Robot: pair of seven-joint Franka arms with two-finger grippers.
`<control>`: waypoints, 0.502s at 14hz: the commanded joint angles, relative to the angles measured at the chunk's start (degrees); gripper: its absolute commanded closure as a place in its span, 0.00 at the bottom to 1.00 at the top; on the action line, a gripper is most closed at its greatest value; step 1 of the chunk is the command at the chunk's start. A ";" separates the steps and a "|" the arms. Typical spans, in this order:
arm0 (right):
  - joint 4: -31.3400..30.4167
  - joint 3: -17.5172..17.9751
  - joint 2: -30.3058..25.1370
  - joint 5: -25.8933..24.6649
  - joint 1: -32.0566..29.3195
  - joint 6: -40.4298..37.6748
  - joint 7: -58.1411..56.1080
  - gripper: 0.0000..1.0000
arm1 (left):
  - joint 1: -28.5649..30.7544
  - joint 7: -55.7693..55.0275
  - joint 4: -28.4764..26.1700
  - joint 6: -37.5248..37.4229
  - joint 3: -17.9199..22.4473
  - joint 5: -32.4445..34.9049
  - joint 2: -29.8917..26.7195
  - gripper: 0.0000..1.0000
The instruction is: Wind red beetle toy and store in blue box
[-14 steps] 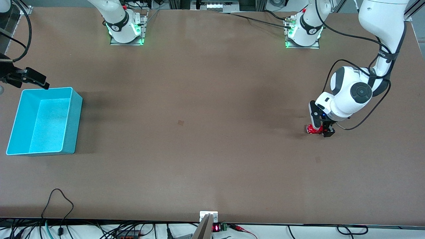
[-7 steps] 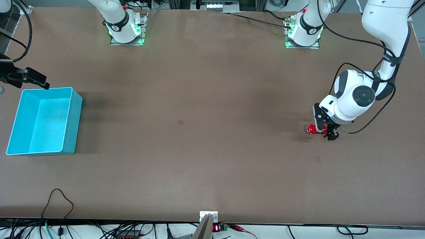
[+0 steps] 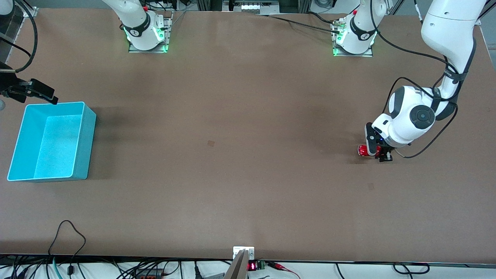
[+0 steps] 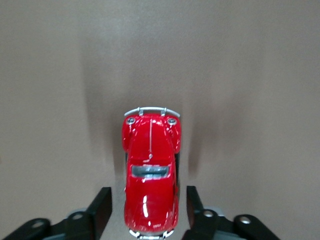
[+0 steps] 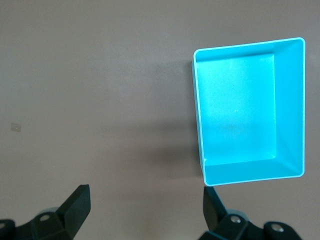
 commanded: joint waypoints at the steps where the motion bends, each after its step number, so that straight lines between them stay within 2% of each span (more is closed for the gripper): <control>1: 0.39 -0.09 -0.51 0.00 0.28 -0.80 -0.29 0.00 | -0.19 0.72 1.25 0.15 -0.32 1.13 1.06 0.50; 4: 0.39 -0.18 -0.68 0.00 0.28 -0.89 -0.29 0.00 | -0.19 0.72 1.25 0.15 -0.32 1.13 1.06 0.69; 5: 0.39 -0.09 -0.60 0.00 0.28 -0.89 -0.29 0.00 | -0.19 0.72 1.25 0.06 -0.32 1.13 1.06 0.73; 7: 0.39 -0.09 -0.69 0.00 0.37 -0.97 -0.29 0.00 | -0.19 0.72 1.25 0.06 -0.32 1.13 1.06 0.73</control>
